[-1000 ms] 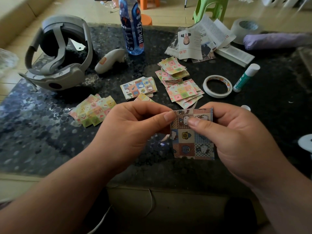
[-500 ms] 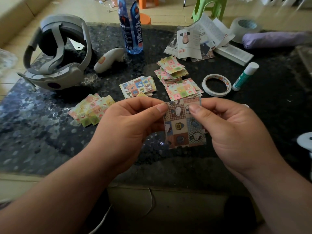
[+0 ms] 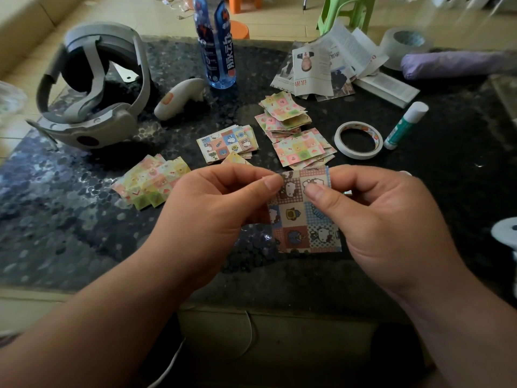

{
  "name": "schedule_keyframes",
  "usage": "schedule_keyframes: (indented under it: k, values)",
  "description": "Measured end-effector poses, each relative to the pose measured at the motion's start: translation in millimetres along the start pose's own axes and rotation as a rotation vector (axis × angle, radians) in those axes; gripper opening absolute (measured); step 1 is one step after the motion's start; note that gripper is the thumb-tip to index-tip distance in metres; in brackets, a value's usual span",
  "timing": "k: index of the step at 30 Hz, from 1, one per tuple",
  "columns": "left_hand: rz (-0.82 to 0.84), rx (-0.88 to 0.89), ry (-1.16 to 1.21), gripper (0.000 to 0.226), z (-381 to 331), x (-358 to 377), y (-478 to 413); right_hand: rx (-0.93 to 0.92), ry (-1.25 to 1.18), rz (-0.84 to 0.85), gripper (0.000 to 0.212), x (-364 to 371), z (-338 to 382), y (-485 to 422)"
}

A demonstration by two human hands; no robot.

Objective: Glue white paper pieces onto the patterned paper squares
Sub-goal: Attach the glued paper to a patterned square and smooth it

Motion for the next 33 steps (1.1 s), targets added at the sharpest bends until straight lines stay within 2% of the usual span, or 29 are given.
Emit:
schedule_keyframes:
  k: [8, 30, 33]
  values:
    - [-0.010, -0.013, -0.032, 0.017, -1.9, 0.3, 1.6, 0.041, 0.003, 0.057, 0.010, 3.2, -2.5, 0.7]
    - [0.038, -0.012, -0.015, 0.011, 0.6, 4.6, 1.1, 0.056, -0.063, -0.033, 0.012, -4.3, -8.0, -1.8]
    - [0.032, 0.011, -0.018, 0.019, -1.3, 5.3, 0.5, 0.057, -0.047, -0.025, 0.011, -3.7, -8.6, -2.1]
Point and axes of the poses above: each hand's wrist, its own y-axis away from the middle knuckle, its own x-axis out of the palm, z = x × y, the point moved 10 cm from there along -y, towards the middle knuckle, and after that the axes turned 12 degrees about -y, right-handed, at the moved point
